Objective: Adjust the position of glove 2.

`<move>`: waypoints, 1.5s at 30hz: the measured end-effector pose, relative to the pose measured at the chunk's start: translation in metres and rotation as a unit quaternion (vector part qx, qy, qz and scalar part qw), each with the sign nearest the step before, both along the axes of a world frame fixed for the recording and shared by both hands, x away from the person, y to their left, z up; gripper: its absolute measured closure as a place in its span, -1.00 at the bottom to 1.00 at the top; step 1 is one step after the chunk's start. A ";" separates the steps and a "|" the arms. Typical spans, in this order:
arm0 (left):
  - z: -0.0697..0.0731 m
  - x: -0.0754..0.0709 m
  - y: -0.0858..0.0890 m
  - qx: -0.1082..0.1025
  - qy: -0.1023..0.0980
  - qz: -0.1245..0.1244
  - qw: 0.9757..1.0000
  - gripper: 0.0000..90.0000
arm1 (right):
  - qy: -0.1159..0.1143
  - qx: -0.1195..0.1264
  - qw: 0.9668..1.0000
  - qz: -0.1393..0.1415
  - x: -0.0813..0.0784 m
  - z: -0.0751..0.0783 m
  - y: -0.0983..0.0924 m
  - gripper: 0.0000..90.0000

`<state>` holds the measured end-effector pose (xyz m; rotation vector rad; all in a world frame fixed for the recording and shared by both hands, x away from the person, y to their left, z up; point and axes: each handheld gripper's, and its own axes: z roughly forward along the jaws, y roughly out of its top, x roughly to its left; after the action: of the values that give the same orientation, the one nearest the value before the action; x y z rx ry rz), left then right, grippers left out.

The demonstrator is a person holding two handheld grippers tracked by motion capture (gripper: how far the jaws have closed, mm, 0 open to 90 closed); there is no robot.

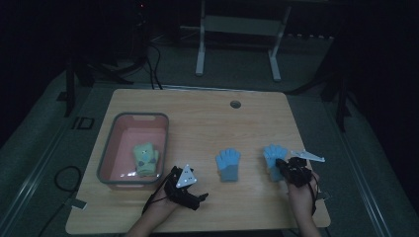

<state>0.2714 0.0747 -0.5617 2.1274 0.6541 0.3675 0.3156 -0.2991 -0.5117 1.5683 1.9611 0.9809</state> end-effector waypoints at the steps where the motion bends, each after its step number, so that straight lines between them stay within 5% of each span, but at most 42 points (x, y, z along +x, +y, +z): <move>1: 0.000 0.000 0.000 0.000 -0.001 -0.001 1.000 -0.95 | 0.000 -0.003 1.000 -0.001 -0.001 -0.001 0.004 0.93; 12: 0.000 0.000 -0.001 0.002 0.000 -0.003 1.000 -0.95 | 0.006 0.023 0.999 -0.037 0.000 -0.019 0.021 0.90; 20: 0.000 0.000 -0.001 0.002 0.000 -0.003 1.000 -0.95 | 0.035 -0.003 0.998 -0.045 0.008 -0.036 0.019 0.62; 27: 0.000 -0.001 -0.001 0.005 -0.001 -0.005 1.000 -0.95 | 0.029 -0.018 0.999 -0.014 0.010 -0.024 0.013 0.47; 30: -0.001 0.000 -0.001 0.010 0.002 -0.008 1.000 -0.95 | 0.024 -0.049 0.998 -0.009 0.011 -0.019 0.008 0.48; 33: -0.001 0.000 -0.001 0.009 0.005 -0.009 1.000 -0.95 | 0.031 -0.046 0.998 -0.001 0.014 -0.018 -0.002 0.49; 41: -0.001 0.000 0.001 0.000 0.005 -0.008 1.000 -0.95 | 0.042 -0.074 0.995 0.044 0.019 -0.013 -0.019 0.47; 45: 0.000 -0.001 0.002 -0.006 0.003 -0.008 1.000 -0.95 | 0.032 -0.061 0.994 0.090 0.022 -0.007 -0.025 0.47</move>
<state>0.2703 0.0762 -0.5616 2.1213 0.6425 0.3470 0.3373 -0.3242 -0.5188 1.3930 2.1937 0.8693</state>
